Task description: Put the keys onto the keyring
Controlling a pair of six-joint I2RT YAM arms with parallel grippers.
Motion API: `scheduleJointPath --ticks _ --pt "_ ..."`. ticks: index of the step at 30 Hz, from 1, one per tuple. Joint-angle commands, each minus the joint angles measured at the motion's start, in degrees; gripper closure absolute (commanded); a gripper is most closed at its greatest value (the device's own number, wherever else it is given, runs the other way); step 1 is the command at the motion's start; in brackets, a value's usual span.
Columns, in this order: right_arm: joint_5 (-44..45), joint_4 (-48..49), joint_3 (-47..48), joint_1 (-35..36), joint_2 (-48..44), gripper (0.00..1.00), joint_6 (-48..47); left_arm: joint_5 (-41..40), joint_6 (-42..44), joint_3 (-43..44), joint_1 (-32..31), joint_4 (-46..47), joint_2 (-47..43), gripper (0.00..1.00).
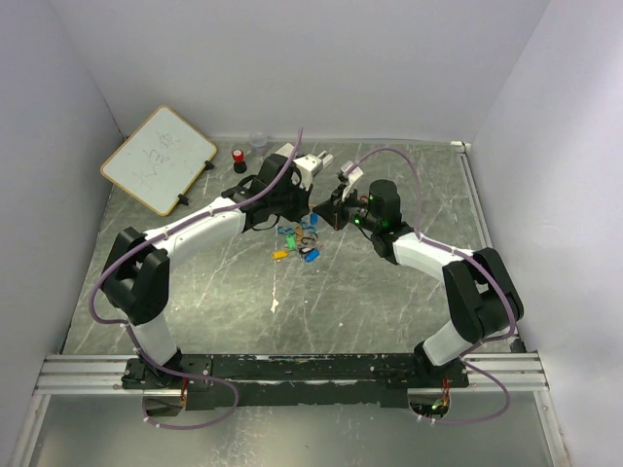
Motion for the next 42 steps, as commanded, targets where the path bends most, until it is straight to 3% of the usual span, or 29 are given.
scheduleJointPath --ticks 1,42 --pt "1.2 0.1 0.0 -0.3 -0.5 1.0 -0.2 0.5 0.1 2.7 -0.6 -0.8 -0.5 0.93" --pt "0.2 -0.3 0.4 0.0 0.3 1.0 0.9 0.5 -0.4 4.6 -0.9 -0.8 0.9 0.94"
